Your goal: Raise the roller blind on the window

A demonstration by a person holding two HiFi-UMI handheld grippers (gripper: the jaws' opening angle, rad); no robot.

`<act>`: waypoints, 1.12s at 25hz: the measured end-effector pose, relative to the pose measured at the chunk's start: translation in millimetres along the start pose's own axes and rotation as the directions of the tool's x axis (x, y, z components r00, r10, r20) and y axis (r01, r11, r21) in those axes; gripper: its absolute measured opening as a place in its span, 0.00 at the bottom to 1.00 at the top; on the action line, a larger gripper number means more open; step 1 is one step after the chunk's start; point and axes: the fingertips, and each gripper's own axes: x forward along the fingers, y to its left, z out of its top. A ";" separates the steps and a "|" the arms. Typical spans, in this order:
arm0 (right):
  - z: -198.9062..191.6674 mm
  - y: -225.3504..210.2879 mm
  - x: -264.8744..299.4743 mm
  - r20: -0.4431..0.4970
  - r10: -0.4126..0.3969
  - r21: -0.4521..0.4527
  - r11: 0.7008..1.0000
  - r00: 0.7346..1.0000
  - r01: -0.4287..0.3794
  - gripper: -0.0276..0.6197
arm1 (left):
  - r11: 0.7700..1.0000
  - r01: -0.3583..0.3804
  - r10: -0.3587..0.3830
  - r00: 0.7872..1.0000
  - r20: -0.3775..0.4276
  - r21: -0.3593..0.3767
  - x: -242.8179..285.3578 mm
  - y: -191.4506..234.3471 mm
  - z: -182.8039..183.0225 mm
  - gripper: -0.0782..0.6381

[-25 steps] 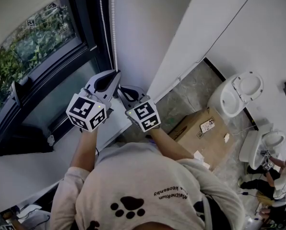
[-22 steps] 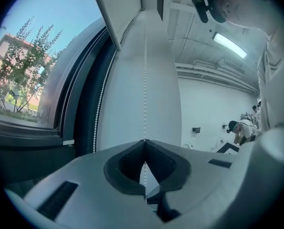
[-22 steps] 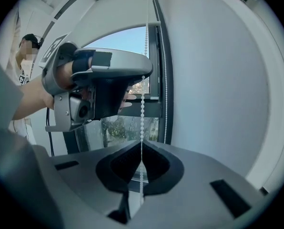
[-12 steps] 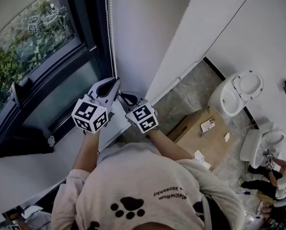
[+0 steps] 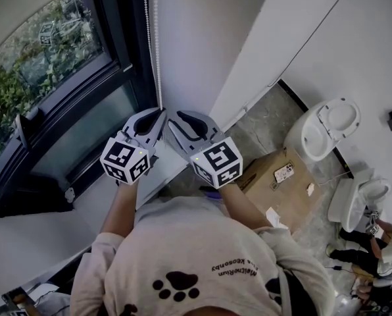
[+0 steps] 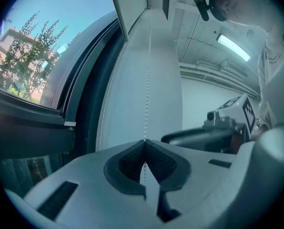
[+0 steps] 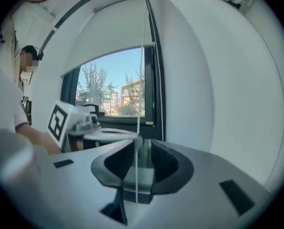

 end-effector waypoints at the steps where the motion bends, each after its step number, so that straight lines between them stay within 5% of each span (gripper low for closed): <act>1: 17.1 -1.1 -5.8 0.029 0.002 0.002 1.000 1.000 -0.002 0.21 | 1.000 0.001 -0.001 1.000 0.001 0.000 0.1 0.0 0.2 0.12; 11: 154.8 -1.3 -17.1 0.240 0.015 -0.011 1.000 0.971 -0.012 0.20 | 1.000 0.004 -0.004 1.000 0.008 -0.005 -1.3 -3.3 0.0 0.12; 18: 187.3 3.9 -0.4 0.256 0.024 -0.041 0.999 0.966 -0.014 0.20 | 1.000 0.015 -0.014 1.000 0.015 -0.009 -3.2 -8.1 -0.6 0.12; 21: 193.0 3.2 4.6 0.241 0.014 -0.058 0.998 0.970 0.000 0.08 | 1.000 0.021 -0.021 1.000 0.017 -0.011 -2.7 -11.8 -0.5 0.12; 28: 184.9 -0.8 2.1 0.250 0.010 -0.039 0.999 0.968 0.000 0.06 | 1.000 0.026 -0.026 1.000 0.008 -0.011 -1.4 -11.3 -7.7 0.12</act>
